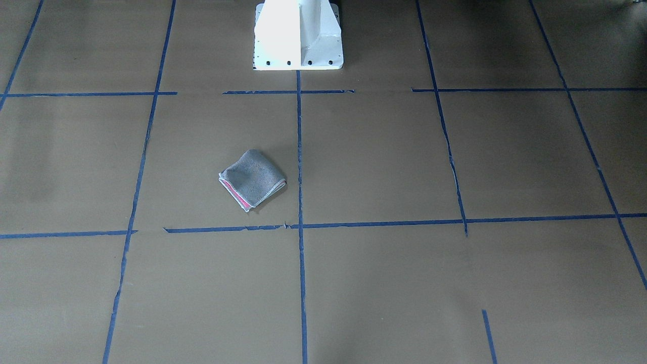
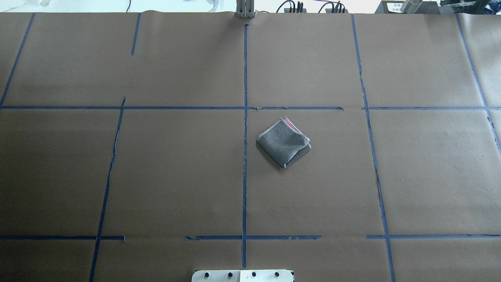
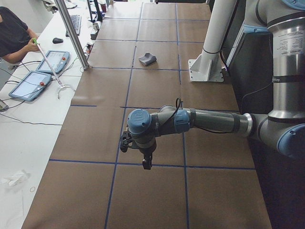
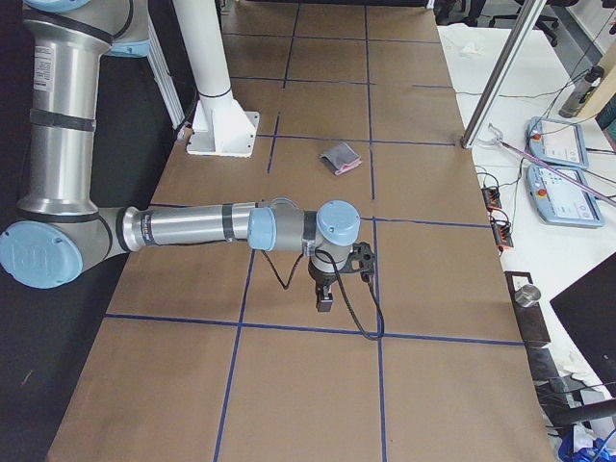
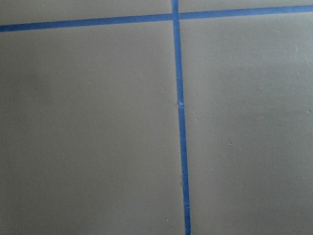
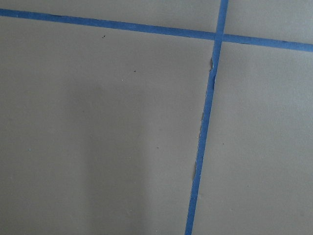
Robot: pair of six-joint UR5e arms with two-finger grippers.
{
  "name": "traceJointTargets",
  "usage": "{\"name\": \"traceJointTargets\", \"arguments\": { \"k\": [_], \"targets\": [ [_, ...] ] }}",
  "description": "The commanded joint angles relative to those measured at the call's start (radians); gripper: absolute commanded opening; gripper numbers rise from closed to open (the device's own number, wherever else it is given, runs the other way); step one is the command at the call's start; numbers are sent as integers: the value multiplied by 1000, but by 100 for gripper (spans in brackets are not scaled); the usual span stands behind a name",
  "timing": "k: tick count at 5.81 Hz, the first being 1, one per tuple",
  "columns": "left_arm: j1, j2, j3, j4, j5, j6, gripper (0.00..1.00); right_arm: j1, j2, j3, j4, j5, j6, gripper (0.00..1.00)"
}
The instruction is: Fold towel twice with both arms
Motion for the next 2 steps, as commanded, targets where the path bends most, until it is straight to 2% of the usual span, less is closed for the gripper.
{"name": "traceJointTargets", "arguments": {
  "k": [1,2],
  "targets": [
    [1,2,-5,-3,-3,-14,100,1,1,-1,3,-2,4,100],
    [1,2,-24,0,-2,-14,100,1,0,-15,4,0,4,100]
  ]
}}
